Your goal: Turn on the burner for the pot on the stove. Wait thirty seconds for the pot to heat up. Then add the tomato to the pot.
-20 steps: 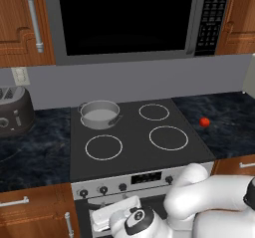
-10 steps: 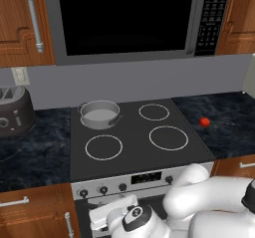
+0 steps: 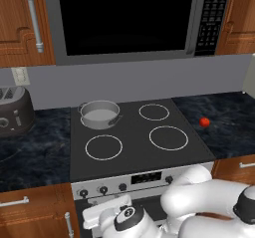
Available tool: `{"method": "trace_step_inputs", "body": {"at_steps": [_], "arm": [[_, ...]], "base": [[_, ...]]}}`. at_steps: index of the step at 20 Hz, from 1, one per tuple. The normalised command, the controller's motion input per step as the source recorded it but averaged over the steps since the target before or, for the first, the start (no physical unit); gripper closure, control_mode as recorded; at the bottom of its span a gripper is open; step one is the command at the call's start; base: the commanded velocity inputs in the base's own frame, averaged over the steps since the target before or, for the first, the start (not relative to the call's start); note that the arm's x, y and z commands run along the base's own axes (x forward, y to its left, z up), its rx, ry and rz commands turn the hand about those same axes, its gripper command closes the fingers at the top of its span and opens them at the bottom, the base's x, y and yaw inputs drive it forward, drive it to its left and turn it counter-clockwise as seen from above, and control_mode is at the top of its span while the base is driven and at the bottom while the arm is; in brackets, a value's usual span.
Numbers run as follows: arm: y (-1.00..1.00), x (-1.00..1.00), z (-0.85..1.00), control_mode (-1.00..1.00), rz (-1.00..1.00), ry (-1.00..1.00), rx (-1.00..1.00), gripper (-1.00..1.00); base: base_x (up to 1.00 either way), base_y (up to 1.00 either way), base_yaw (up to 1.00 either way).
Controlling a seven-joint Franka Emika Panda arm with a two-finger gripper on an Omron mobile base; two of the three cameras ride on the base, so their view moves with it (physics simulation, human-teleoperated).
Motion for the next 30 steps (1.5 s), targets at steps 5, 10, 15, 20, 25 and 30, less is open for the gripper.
{"method": "trace_step_inputs", "body": {"at_steps": [5,10,15,20,25,30], "arm": [[0.00,0.00,0.00,-1.00,0.00,0.00,0.00,-1.00],[0.08,0.00,-0.10,-1.00,0.00,0.02,0.00,-1.00],[-0.03,0.00,-0.01,-1.00,0.00,0.00,0.00,-1.00],[-0.26,0.01,-0.39,-1.00,0.00,-0.24,0.01,-1.00],[-0.06,0.08,-0.06,-1.00,0.04,-0.11,0.01,-1.00],[-0.09,0.08,0.00,-1.00,0.07,-0.10,0.05,-1.00]], "base": [[0.00,0.00,0.00],[0.00,0.00,0.00],[0.00,0.00,0.00],[0.00,0.00,0.00],[0.00,0.00,0.00],[0.00,0.00,0.00]]}}
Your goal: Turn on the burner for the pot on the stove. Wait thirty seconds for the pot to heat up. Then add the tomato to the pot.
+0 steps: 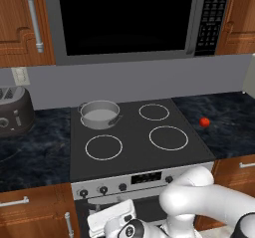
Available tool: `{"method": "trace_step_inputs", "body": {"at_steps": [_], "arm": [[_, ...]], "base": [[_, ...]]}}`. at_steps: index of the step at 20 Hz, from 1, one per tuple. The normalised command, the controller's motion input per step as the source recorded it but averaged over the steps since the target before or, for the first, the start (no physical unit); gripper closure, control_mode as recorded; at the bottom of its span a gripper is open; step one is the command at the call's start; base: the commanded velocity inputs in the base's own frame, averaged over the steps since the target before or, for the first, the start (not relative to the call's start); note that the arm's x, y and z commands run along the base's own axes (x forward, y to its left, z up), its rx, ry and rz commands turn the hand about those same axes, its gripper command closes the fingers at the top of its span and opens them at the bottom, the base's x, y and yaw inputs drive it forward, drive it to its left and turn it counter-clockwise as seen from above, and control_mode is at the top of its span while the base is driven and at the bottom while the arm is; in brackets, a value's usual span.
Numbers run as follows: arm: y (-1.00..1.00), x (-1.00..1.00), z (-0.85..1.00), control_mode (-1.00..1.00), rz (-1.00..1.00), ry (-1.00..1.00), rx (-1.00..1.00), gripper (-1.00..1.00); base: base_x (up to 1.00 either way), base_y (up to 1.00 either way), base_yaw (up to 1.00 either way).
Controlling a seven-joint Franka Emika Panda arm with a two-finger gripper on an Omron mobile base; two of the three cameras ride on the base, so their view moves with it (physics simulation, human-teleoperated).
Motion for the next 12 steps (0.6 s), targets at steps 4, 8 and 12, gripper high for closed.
{"method": "trace_step_inputs", "body": {"at_steps": [4,8,12], "arm": [[-0.40,0.16,0.03,-1.00,0.00,-0.02,0.30,-1.00],[-0.33,0.00,0.01,-1.00,0.00,0.00,0.28,-1.00],[-0.16,0.26,-0.03,-1.00,0.02,0.01,0.15,-1.00]], "base": [[0.00,0.00,0.00],[0.00,0.00,0.00],[0.00,0.00,0.00]]}}
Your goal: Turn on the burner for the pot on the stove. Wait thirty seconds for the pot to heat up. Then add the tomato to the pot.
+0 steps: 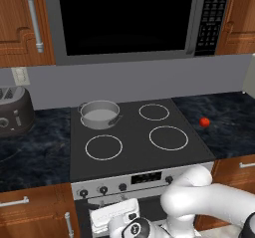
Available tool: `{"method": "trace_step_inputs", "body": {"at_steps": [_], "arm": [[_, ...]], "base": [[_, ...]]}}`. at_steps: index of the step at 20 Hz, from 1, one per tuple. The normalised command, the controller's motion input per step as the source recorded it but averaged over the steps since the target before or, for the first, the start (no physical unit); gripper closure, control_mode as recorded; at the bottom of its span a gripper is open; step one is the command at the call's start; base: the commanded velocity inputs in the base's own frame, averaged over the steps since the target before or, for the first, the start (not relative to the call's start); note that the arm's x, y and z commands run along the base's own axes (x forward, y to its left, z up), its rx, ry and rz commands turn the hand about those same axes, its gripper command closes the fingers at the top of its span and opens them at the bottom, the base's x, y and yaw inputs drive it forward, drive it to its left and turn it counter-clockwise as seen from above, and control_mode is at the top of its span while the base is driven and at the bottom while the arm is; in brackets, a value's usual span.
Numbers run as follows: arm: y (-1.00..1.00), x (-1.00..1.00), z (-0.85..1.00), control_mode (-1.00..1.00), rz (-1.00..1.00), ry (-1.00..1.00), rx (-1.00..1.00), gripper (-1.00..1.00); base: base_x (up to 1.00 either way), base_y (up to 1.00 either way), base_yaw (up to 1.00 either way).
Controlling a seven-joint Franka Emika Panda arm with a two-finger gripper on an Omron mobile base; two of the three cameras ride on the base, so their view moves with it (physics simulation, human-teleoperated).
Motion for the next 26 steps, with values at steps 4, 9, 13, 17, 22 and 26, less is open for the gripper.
{"method": "trace_step_inputs", "body": {"at_steps": [4,9,13,17,22,26], "arm": [[-0.11,0.28,0.00,-1.00,0.06,0.16,0.17,-1.00],[-0.07,0.15,-0.11,-1.00,0.07,0.12,0.17,-1.00],[-0.05,0.12,-0.28,-1.00,0.06,0.00,0.11,-1.00],[-0.30,0.21,-0.34,-1.00,0.01,0.04,0.09,-1.00],[-0.42,0.19,-0.14,-1.00,-0.06,0.00,0.09,-1.00],[-0.06,0.16,0.00,-1.00,-0.03,0.00,0.09,-1.00]], "base": [[0.00,0.00,0.00],[0.00,0.00,0.00],[0.00,0.00,0.00],[0.00,0.00,0.00],[0.00,0.00,0.00],[0.00,0.00,0.00]]}}
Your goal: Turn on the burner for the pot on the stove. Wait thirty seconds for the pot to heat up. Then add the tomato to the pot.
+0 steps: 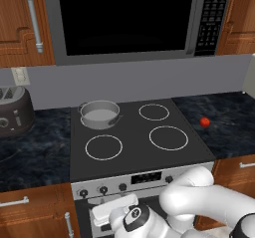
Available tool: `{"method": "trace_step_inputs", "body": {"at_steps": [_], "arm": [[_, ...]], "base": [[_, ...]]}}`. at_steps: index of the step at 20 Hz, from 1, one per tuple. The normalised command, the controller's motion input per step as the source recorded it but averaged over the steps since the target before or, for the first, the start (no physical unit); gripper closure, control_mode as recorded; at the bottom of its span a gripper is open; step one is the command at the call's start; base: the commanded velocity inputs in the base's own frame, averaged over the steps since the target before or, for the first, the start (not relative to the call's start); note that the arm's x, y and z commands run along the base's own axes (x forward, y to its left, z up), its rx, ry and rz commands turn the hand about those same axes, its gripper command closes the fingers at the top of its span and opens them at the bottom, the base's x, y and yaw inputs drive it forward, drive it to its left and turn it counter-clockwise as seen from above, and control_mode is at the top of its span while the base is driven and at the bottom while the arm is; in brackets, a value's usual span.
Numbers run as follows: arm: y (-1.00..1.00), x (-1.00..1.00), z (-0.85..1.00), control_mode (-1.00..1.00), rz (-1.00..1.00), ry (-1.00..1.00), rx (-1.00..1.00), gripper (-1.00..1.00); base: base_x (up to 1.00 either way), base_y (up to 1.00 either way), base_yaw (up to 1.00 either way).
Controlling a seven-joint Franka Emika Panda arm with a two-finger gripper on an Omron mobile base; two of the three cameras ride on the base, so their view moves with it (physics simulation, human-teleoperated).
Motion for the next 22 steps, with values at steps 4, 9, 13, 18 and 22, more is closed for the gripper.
{"method": "trace_step_inputs", "body": {"at_steps": [4,9,13,18,22], "arm": [[0.00,0.24,0.00,-1.00,0.00,0.01,0.14,-1.00],[-0.13,0.17,0.00,-1.00,0.00,0.01,0.12,-1.00],[-0.17,0.06,-0.04,-1.00,0.00,0.00,0.06,-1.00],[-0.23,0.01,-0.16,-1.00,0.00,0.03,0.02,-1.00],[-0.45,0.12,-0.11,-1.00,0.00,0.07,0.07,-1.00]], "base": [[0.00,0.00,0.00],[0.00,0.00,0.00],[0.00,0.00,0.00],[0.00,0.00,0.00],[0.00,0.00,0.00]]}}
